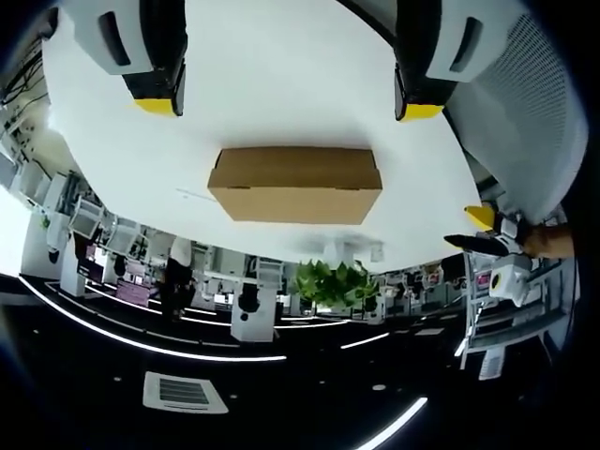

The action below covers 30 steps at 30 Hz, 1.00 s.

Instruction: Operate the shoe box by opening the lid, removing the specified soft item, and placing it in the target area until the item is outside and the box remains undamaged.

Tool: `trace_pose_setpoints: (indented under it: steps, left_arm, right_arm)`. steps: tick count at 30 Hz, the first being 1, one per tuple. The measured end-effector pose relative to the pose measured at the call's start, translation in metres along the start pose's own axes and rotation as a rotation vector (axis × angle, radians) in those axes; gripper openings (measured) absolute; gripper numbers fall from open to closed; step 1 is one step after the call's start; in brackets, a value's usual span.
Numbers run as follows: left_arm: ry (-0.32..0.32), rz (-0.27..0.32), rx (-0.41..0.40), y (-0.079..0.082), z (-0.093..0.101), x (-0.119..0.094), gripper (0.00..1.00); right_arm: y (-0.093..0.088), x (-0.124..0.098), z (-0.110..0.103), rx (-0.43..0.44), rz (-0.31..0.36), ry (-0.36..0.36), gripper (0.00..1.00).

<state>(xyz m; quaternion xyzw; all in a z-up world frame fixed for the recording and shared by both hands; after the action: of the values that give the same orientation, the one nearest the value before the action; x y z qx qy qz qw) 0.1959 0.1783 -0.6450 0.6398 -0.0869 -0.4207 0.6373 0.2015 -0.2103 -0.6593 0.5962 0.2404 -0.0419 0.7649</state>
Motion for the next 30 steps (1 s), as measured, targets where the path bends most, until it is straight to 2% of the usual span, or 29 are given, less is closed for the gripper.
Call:
trace_pose_setpoints:
  steps: [11,24,30]
  left_arm:
    - [-0.001,-0.004,-0.002,0.014,0.005,0.011,0.96]
    - [0.001,0.003,-0.029,0.015,0.006,0.033,0.93]
    - [-0.017,-0.021,-0.008,0.016,0.000,0.047,0.93]
  right_arm:
    - [0.010,0.010,0.013,-0.015,-0.010,0.047,0.91]
    - [0.020,0.032,0.030,-0.046,-0.011,0.099,0.89]
    - [0.024,0.047,0.036,-0.063,-0.015,0.141,0.89]
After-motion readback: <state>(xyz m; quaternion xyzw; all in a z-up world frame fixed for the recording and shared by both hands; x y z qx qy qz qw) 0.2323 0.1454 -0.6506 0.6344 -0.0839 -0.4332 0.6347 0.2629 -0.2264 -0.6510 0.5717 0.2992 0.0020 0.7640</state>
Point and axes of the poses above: the point that each gripper's makers call its tool centre point, and the gripper's own axes: x roughly forward along the fingers, z roughly to its right, y roughly out of its top, the point moved 10 cm from there along -x, roughly backward along the fingers, and after that the axes turned 15 degrees about -y, right-handed, at the moved point
